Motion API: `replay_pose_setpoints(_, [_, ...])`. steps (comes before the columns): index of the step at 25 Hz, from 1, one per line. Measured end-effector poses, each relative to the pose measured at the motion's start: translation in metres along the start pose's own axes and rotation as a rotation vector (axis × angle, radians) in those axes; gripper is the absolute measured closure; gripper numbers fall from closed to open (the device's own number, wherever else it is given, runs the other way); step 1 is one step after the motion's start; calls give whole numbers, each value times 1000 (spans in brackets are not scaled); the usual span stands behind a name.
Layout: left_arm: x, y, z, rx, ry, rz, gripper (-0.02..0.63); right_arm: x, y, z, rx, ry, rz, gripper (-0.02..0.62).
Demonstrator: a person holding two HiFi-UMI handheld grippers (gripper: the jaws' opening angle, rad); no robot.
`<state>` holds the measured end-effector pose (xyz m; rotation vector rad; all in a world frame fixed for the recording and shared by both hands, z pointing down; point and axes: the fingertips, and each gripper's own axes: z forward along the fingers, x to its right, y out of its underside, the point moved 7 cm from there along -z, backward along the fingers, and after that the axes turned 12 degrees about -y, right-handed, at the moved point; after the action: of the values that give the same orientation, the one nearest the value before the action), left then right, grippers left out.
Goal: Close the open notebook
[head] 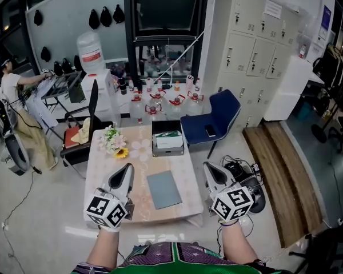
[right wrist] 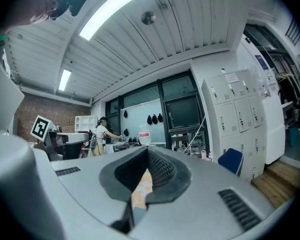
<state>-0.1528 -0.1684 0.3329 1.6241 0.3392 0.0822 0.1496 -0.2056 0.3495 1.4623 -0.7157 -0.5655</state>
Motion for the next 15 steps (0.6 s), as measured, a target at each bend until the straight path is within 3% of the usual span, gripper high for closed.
replay_pose_setpoints(15, [-5,3,1,-9,-6,-9,589,-3,0,8,-15,-21,-10,594])
